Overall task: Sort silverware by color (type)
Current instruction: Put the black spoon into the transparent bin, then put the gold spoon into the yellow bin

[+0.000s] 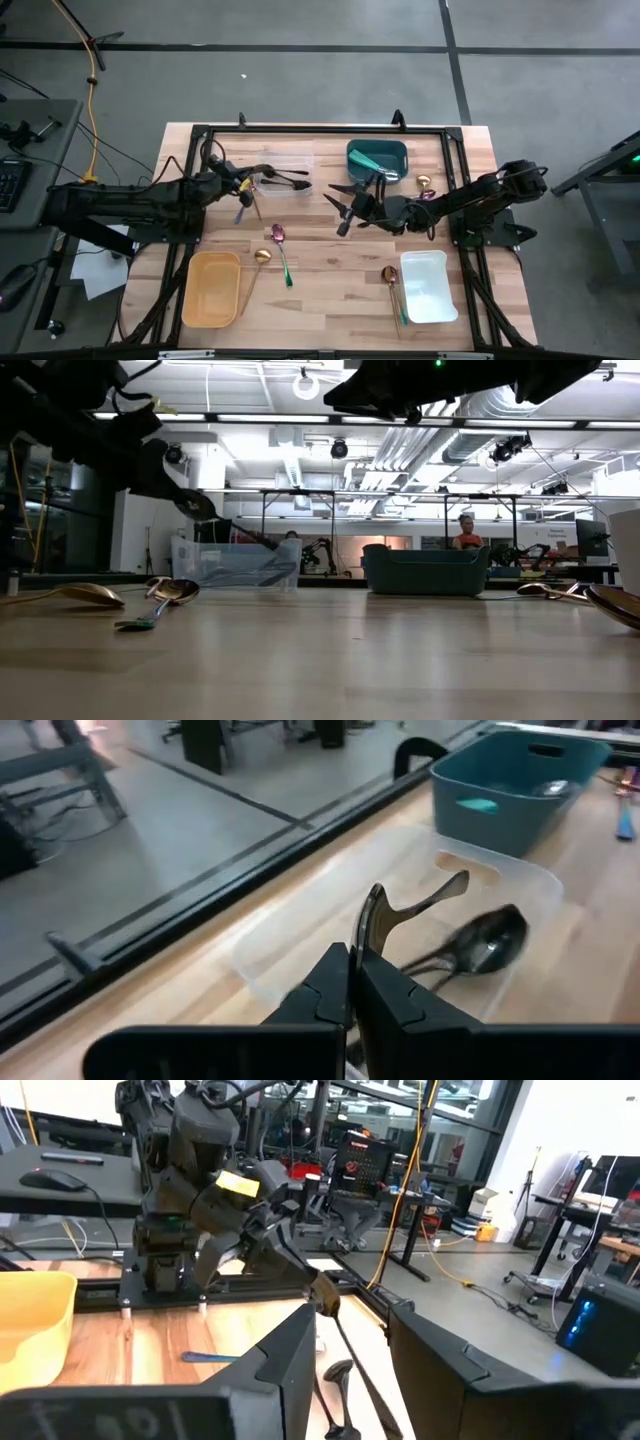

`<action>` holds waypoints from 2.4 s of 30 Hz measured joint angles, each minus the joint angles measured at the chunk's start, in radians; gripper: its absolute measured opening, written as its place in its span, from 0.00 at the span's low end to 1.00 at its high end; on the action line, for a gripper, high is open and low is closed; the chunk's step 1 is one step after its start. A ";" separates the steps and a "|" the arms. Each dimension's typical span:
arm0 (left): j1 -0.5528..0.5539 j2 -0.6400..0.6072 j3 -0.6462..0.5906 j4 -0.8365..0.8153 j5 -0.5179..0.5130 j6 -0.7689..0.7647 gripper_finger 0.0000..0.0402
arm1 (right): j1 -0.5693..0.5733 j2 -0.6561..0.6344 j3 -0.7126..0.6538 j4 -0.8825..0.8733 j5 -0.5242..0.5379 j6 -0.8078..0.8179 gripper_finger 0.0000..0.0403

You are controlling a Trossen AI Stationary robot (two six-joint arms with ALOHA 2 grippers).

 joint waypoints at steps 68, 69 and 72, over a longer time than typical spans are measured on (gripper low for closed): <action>-0.355 -0.110 -0.001 0.381 0.257 0.202 0.40 | 0.000 0.000 0.000 -0.020 -0.004 -0.036 0.30; -0.355 -0.110 -0.001 0.381 0.257 0.203 0.40 | 0.000 0.000 0.000 -0.020 -0.004 -0.036 0.30; -0.355 -0.110 -0.001 0.381 0.257 0.203 0.40 | 0.000 0.000 0.000 -0.020 -0.004 -0.036 0.30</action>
